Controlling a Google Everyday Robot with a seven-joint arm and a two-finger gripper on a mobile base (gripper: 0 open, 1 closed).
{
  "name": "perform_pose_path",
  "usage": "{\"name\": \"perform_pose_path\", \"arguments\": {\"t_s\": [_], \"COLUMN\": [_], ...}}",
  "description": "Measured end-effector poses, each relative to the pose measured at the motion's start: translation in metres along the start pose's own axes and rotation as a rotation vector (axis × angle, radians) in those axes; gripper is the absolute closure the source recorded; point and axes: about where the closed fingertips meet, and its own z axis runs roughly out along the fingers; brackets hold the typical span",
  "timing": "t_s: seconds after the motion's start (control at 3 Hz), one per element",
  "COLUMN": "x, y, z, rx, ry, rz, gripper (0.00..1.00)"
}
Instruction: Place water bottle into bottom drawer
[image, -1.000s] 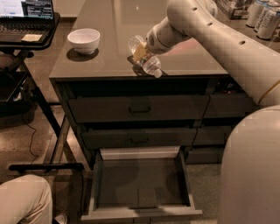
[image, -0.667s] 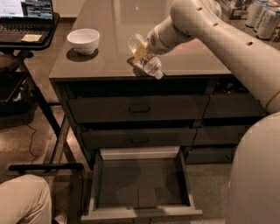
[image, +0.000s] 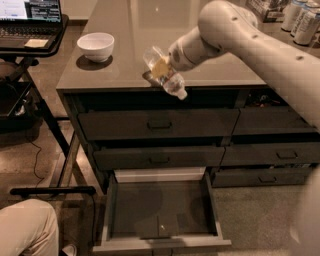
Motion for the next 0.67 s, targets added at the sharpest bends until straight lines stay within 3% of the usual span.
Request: {"name": "perform_pose_path", "arguments": {"t_s": [0.33, 0.67], "x": [0.0101, 0.0159], "y": [0.0132, 0.012], "z": [-0.012, -0.0066], "rx": [-0.019, -0.02], "ry": [-0.018, -0.018], "rz": [-0.023, -0.023], "gripper": [1.0, 1.0]}}
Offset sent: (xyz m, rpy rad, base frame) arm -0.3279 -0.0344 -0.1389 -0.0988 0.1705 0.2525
